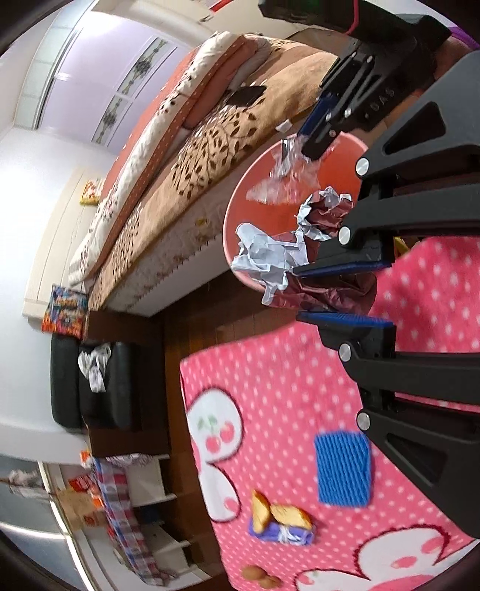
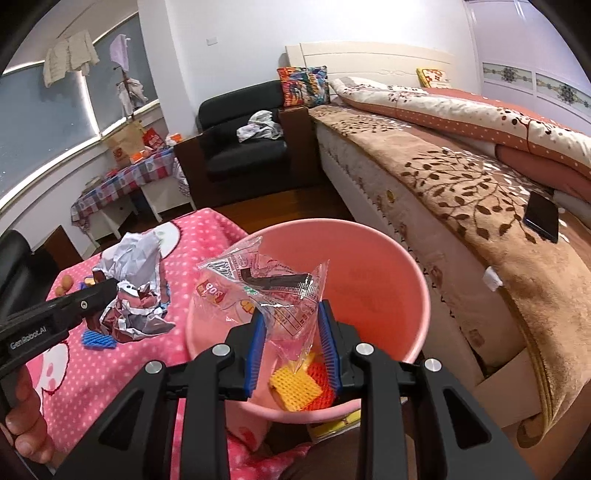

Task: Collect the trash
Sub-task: 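Open the left tool to drop the foil while the right tool drops the clear bag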

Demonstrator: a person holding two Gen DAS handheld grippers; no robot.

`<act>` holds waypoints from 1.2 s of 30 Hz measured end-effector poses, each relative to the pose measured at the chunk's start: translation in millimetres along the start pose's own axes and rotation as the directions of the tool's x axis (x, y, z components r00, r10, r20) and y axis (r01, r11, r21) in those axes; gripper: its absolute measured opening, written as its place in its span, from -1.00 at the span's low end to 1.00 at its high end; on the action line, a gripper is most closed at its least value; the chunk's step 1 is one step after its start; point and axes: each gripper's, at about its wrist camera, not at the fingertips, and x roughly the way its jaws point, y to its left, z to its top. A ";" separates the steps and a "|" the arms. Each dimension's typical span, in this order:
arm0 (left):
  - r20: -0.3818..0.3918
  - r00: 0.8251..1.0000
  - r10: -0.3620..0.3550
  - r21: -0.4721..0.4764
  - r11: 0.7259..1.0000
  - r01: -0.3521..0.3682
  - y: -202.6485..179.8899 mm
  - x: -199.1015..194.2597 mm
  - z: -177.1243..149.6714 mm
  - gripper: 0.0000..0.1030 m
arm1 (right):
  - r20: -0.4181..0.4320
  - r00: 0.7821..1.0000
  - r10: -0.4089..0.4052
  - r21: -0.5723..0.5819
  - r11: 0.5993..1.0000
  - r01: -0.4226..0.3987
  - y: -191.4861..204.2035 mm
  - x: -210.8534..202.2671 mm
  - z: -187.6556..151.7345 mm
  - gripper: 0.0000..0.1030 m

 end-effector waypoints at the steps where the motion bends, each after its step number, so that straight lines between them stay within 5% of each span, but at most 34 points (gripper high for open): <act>1: 0.000 1.000 -0.005 0.010 1.000 0.005 -4.5 2.2 0.9 -0.66 | -0.004 1.000 -0.004 0.003 1.000 0.004 -3.1 1.1 -0.1 -0.46; 17: -0.038 0.996 -0.082 0.082 0.993 0.084 -42.8 34.9 -3.3 -0.65 | -0.025 0.997 -0.073 0.021 0.997 0.073 -27.2 9.1 -4.6 -0.44; 33: -0.098 0.992 -0.077 0.088 0.992 0.086 -48.1 60.2 -10.2 -0.65 | -0.053 0.994 -0.096 0.026 0.995 0.098 -33.8 19.9 -10.0 -0.43; 36: -0.103 0.992 -0.069 0.083 0.994 0.078 -46.7 61.5 -10.2 -0.52 | -0.052 0.994 -0.097 0.026 0.995 0.099 -33.4 20.2 -10.2 -0.43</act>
